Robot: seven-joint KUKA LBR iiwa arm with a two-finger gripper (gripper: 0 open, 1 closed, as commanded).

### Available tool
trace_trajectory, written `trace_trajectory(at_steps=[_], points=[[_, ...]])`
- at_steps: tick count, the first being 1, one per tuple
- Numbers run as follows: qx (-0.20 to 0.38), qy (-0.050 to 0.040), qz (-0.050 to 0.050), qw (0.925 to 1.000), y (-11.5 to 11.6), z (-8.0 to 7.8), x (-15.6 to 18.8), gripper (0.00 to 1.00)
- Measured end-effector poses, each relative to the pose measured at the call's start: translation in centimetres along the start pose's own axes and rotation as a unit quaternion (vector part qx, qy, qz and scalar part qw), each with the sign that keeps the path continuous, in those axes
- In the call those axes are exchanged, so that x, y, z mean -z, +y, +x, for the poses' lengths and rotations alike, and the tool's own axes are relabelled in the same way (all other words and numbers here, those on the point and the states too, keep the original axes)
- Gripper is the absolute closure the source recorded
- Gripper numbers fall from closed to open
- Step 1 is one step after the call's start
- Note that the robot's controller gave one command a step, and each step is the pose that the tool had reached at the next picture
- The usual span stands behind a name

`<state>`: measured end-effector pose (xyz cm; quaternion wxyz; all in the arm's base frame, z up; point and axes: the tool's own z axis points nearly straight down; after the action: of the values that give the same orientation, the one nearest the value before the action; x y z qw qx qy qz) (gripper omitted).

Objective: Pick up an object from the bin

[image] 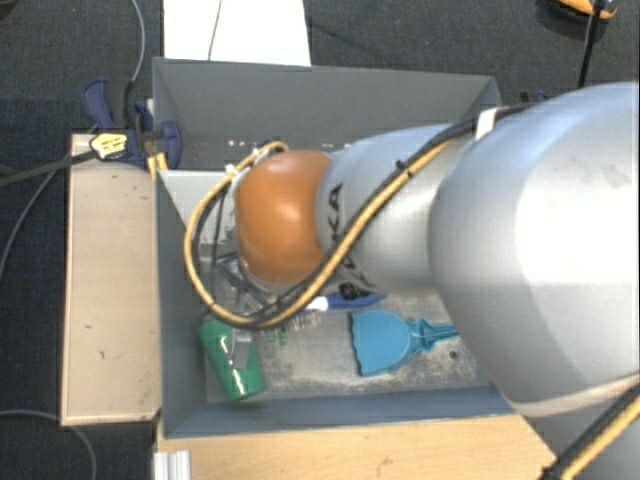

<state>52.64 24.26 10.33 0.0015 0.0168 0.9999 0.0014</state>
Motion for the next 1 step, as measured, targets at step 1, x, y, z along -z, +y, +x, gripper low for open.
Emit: trace_trajectory(at_steps=[1], points=[[0.137, -0.0047, -0.002, 0.9906, 0.14, 1.29, -1.73, 0.00]])
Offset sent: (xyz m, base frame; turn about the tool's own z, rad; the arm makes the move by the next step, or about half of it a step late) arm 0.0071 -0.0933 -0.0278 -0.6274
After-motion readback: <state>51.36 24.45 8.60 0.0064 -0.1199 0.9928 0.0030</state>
